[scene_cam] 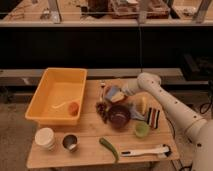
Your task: Wipe red bowl with sponge
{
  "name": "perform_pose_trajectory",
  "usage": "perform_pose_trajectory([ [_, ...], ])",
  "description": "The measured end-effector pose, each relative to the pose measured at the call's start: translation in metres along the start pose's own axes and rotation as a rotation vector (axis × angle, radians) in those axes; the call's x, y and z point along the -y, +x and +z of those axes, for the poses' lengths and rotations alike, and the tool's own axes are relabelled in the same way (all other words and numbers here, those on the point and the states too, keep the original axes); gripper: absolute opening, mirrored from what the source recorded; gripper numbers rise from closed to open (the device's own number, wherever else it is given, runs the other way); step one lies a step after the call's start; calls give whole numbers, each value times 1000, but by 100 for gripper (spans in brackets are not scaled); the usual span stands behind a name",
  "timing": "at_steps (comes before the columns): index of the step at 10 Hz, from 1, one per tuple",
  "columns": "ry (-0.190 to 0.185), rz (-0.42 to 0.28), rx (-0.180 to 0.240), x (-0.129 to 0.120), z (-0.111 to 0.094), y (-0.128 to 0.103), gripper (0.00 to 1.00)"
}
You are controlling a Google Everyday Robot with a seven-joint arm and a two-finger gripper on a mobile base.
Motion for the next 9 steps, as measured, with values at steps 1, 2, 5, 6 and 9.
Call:
perform_pose_trajectory([
  [1,6,1,-10,5,-7,10,0],
  [2,17,6,-23,12,-16,23,0],
  [5,73,36,-56,36,-28,45,0],
  [6,86,47,-63,43,-26,49,0],
  [9,110,64,-66,61,-11,36,0],
])
